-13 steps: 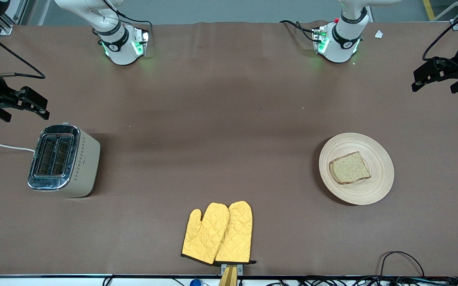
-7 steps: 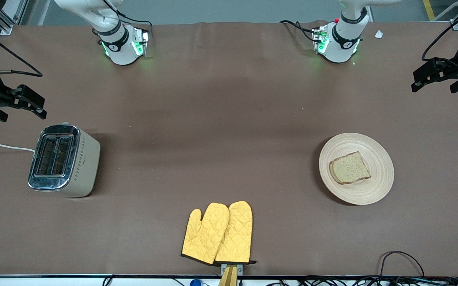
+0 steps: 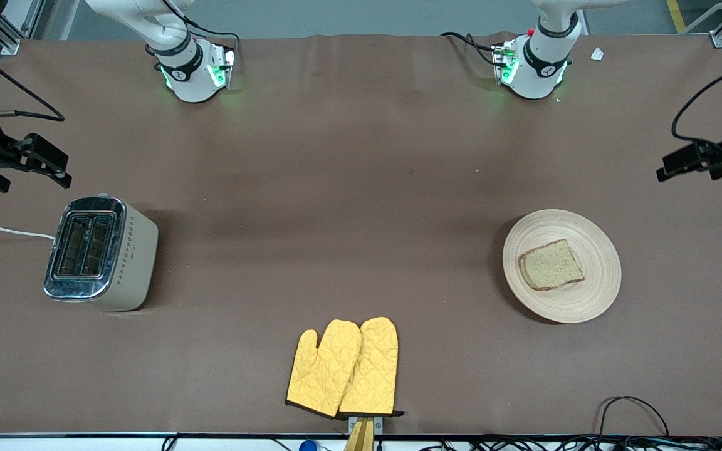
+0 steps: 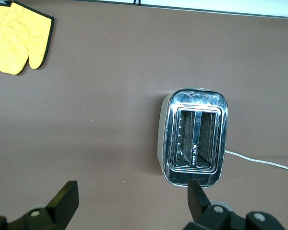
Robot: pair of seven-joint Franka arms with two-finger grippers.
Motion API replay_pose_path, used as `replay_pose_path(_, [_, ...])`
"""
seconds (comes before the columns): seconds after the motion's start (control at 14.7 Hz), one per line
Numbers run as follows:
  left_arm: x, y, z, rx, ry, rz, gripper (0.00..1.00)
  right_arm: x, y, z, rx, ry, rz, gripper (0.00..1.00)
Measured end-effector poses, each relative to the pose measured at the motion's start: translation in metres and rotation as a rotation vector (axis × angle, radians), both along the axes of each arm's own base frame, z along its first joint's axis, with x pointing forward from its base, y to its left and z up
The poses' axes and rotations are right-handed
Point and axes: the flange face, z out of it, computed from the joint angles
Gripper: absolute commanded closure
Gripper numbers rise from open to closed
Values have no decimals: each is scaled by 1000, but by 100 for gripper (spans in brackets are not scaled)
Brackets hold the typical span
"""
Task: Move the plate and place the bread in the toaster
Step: 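Move the left gripper down toward the wooden plate rim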
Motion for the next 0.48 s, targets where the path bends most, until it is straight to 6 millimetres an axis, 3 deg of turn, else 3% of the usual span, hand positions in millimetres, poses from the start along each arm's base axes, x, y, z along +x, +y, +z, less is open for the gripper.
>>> replay_pose_path(0.27, [26, 59, -71, -88, 71, 115, 0, 0, 2, 0, 0, -3, 5, 0])
replay_pose_path(0.48, [34, 119, -140, -250, 109, 140, 0, 0, 4, 1, 1, -8, 8, 0])
